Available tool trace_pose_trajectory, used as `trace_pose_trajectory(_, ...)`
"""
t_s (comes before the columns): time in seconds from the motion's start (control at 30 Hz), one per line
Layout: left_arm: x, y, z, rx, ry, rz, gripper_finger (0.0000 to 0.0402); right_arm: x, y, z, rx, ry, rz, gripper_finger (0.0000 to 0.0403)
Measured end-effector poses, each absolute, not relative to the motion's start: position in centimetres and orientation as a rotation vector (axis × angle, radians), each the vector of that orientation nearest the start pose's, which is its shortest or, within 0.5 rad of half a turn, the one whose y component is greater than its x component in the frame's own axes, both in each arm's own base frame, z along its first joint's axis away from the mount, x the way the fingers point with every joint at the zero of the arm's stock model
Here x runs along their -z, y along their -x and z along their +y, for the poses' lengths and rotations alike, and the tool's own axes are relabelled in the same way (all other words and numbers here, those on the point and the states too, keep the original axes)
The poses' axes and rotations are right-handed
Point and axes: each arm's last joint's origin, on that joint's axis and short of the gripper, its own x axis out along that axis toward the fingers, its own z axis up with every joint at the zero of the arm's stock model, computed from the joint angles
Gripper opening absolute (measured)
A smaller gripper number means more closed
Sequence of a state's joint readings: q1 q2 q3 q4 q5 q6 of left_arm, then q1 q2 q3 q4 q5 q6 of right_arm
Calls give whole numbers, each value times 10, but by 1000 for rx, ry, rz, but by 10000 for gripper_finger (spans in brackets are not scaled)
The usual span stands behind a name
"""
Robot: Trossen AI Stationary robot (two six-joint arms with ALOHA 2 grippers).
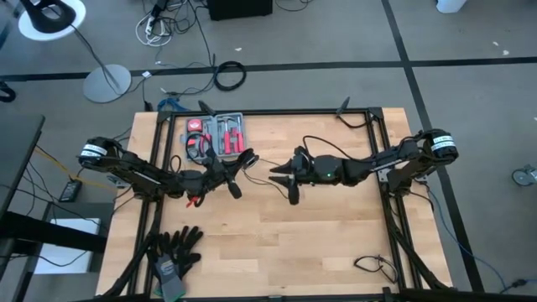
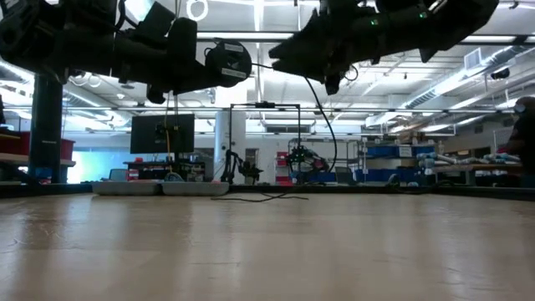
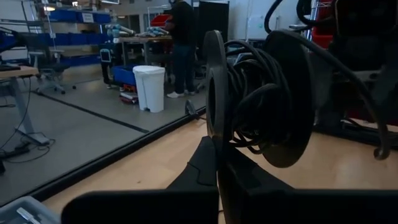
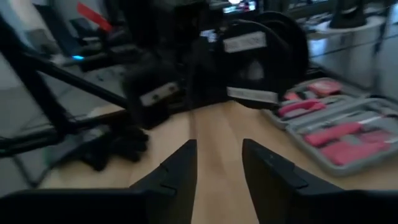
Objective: Coil cords
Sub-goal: Coil the black wire onto the spool
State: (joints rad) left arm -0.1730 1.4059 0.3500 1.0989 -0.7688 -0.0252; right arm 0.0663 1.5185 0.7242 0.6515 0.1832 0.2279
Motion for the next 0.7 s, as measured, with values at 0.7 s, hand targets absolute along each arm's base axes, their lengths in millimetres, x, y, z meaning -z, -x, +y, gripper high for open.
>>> trace_pose_trajectory(0.7,-184,-238,-21,-612,24,-42,0,-238,-330,18,33,-330,329,112)
